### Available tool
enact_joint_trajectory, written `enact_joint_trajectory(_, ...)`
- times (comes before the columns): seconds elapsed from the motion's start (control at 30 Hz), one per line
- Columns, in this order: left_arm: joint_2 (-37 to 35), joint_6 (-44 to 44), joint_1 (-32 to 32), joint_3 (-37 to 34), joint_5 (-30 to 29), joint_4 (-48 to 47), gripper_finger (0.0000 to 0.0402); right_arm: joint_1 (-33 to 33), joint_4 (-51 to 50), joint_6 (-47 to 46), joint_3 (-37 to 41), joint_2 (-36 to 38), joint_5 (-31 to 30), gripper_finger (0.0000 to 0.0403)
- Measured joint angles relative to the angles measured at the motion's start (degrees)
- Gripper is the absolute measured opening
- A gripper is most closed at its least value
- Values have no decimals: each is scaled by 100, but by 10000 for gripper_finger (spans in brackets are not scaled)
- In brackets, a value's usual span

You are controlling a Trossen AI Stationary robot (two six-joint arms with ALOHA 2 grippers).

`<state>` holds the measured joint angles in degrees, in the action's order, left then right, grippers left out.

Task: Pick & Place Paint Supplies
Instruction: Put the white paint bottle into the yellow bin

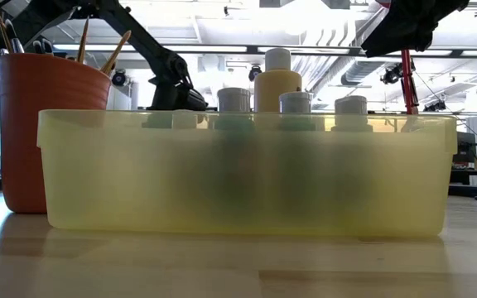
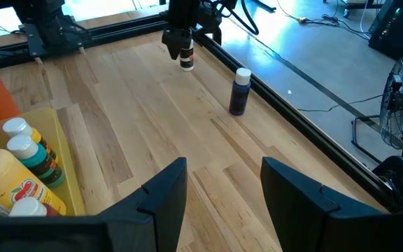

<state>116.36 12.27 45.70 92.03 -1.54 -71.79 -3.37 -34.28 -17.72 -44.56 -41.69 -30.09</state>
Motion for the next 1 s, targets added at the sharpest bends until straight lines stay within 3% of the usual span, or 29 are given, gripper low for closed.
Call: enact_joint_trajectory(1.0, 2, -304, 4, 2, -71, 315, 235, -1, 0, 144, 0, 0, -2, 174)
